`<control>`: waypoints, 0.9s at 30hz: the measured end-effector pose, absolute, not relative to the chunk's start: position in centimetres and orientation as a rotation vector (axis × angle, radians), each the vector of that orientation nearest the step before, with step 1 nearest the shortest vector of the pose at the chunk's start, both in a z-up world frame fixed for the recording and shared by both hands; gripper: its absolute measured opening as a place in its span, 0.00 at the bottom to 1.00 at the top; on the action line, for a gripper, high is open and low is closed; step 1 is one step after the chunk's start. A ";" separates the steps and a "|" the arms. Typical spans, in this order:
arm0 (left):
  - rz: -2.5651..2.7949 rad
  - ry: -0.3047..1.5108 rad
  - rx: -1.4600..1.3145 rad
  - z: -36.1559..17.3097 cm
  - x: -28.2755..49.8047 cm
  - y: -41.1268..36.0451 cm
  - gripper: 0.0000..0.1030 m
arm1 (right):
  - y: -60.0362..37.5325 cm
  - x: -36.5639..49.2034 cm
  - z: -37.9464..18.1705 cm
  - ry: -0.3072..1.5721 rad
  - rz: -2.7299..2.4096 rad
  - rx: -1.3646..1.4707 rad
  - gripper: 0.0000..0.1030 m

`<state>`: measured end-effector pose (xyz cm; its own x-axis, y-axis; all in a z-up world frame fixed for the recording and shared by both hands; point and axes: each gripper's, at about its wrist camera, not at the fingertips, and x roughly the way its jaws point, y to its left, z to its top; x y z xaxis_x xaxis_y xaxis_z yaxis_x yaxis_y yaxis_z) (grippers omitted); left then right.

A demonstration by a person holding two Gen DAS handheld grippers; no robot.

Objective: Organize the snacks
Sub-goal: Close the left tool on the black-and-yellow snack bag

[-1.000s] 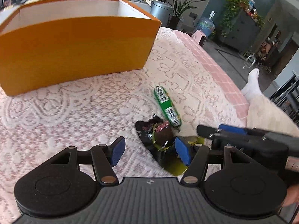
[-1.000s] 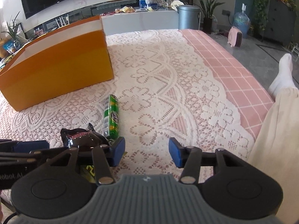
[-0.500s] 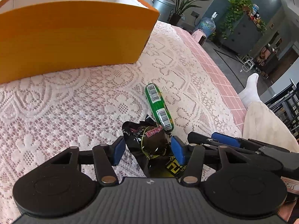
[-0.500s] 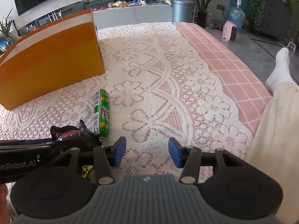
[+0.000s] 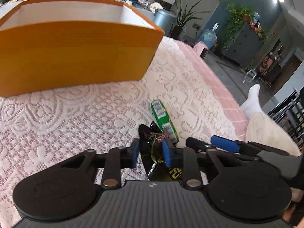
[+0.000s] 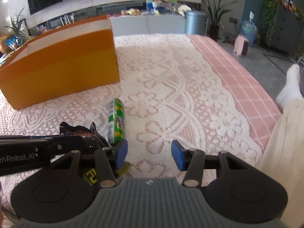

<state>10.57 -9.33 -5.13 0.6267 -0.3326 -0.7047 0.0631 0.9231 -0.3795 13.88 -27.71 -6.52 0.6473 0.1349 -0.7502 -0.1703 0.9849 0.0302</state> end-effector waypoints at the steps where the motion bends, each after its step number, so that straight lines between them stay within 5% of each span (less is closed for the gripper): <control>1: -0.230 0.866 -0.331 -5.0 10.5 -9.1 0.21 | -27.5 13.9 -6.5 0.839 0.180 -0.052 0.48; 7: -0.230 0.877 -0.327 -5.1 10.4 -8.5 0.21 | -26.1 13.9 -6.6 0.827 0.231 -0.093 0.49; 11: -0.221 0.900 -0.379 -5.6 10.8 -8.2 0.29 | -26.2 14.2 -7.2 0.860 0.192 -0.104 0.40; 27: -0.245 0.929 -0.448 -7.9 11.8 -8.3 0.44 | -25.3 14.0 -8.2 0.899 0.205 -0.178 0.38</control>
